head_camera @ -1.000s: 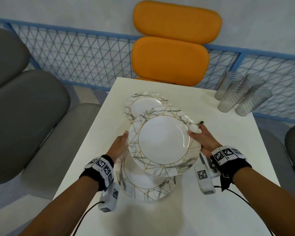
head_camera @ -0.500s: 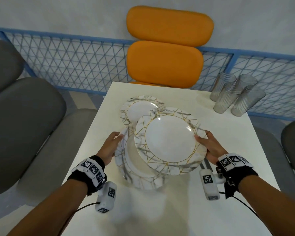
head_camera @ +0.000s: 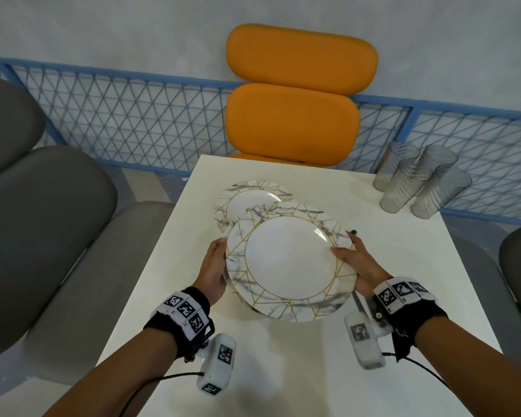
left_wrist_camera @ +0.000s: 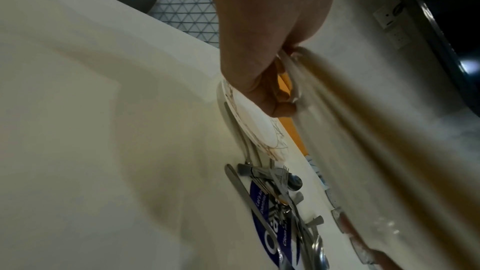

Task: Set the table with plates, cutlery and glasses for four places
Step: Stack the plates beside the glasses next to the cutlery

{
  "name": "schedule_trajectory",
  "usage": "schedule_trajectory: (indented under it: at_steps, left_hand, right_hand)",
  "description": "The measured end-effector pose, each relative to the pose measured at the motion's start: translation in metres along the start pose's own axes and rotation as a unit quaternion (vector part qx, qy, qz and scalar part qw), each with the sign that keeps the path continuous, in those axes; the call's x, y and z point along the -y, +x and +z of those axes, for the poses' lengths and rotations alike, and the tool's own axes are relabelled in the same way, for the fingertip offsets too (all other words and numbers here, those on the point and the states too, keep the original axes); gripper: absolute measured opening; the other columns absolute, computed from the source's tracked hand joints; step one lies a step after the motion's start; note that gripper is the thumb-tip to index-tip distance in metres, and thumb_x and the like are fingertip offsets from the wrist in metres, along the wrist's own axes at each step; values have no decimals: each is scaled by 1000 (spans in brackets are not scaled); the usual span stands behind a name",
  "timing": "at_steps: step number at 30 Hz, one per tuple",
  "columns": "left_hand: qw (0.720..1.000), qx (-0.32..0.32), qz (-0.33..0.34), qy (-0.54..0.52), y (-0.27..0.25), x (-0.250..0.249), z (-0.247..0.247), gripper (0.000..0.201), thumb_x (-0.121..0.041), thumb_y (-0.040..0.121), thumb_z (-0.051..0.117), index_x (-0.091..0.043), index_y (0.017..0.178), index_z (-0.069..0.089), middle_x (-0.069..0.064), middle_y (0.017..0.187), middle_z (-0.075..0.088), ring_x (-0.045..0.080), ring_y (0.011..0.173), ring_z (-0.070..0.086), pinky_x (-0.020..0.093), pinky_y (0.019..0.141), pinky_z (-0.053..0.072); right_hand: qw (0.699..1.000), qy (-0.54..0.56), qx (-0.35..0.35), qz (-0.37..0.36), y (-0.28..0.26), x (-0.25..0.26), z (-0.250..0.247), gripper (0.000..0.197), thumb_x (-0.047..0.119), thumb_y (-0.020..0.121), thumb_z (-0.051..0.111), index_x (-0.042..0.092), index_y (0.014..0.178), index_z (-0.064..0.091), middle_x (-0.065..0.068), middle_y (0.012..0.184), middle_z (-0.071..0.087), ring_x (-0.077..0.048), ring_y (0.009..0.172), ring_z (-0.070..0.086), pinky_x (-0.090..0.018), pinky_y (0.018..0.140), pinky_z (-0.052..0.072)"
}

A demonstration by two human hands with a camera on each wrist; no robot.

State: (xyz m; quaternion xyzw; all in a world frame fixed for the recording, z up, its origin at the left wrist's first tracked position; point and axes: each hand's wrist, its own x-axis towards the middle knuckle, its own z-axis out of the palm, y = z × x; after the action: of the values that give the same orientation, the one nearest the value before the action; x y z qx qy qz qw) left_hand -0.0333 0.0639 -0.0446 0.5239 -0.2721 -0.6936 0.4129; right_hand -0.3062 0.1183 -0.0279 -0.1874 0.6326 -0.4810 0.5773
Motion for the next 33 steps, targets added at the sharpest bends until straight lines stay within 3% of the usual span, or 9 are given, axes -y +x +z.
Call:
schedule_trajectory:
  at_steps: [5, 7, 11, 16, 20, 24, 27, 30, 33]
  left_hand:
    - [999, 28, -33, -6, 13, -9, 9, 39, -34, 98, 38, -14, 126, 55, 12, 121, 65, 31, 111, 62, 50, 96, 48]
    - [997, 66, -44, -20, 20, -14, 15, 44, -40, 98, 35, -16, 126, 58, 11, 120, 66, 29, 111, 63, 46, 92, 52]
    - [991, 107, -76, 25, 43, -24, 21, 52, -50, 98, 30, -17, 129, 55, 8, 126, 63, 28, 118, 58, 44, 102, 44]
    - [944, -40, -23, 327, 90, -24, 11, 59, -33, 96, 46, -12, 147, 22, 13, 152, 29, 31, 137, 33, 39, 110, 30]
    - [967, -66, -65, 239, 119, -10, -1, 78, -24, 93, 54, -8, 150, 2, 20, 153, 24, 33, 131, 39, 42, 109, 33]
    - [994, -74, -63, 56, 127, -6, -1, 46, -14, 96, 50, 2, 137, 35, 19, 115, 48, 17, 77, 52, 25, 72, 48]
    - [998, -42, -33, 21, 116, -14, 7, 9, -7, 97, 43, -5, 93, 51, 16, 99, 55, 20, 76, 56, 27, 65, 52]
    - [1000, -9, 1, 4, 99, -19, 13, 4, -9, 98, 45, -10, 99, 48, 10, 91, 60, 20, 74, 58, 24, 58, 56]
    - [999, 27, 20, 5, 79, -21, 13, 12, -14, 98, 46, -12, 106, 53, 7, 94, 65, 20, 78, 62, 30, 70, 54]
  right_hand:
    - [995, 33, 72, 62, 0, -1, -6, 43, 11, 82, 62, 1, 124, 56, -19, 110, 69, -32, 97, 69, -44, 79, 58]
    - [997, 30, 65, 34, 5, -2, -5, 40, 7, 83, 61, 5, 122, 58, -17, 110, 69, -31, 97, 69, -43, 78, 58]
    - [996, 70, 26, -38, 13, 1, -5, 40, 0, 81, 61, 11, 120, 59, -15, 110, 69, -28, 94, 70, -38, 68, 58]
    - [992, 100, -47, -60, 26, 8, -18, 43, 0, 79, 63, 6, 122, 56, -19, 115, 65, -34, 99, 65, -41, 75, 57]
    - [982, 154, -89, -57, 37, 7, -29, 53, 1, 76, 67, 9, 126, 53, -16, 121, 63, -33, 107, 62, -45, 80, 56]
    - [978, 182, -92, -54, 42, 6, -31, 69, 8, 62, 76, 14, 127, 54, -13, 119, 65, -29, 100, 66, -39, 66, 59]
    - [977, 188, -84, -58, 46, 9, -30, 62, 7, 69, 72, 15, 128, 53, -12, 120, 64, -29, 103, 64, -42, 71, 60]
    - [978, 183, -74, -63, 49, 10, -26, 49, 5, 81, 63, 15, 128, 53, -12, 120, 64, -31, 107, 62, -45, 75, 58]
    - [981, 169, -67, -62, 50, 12, -19, 51, 8, 77, 67, 16, 126, 54, -13, 120, 64, -33, 108, 62, -47, 85, 54]
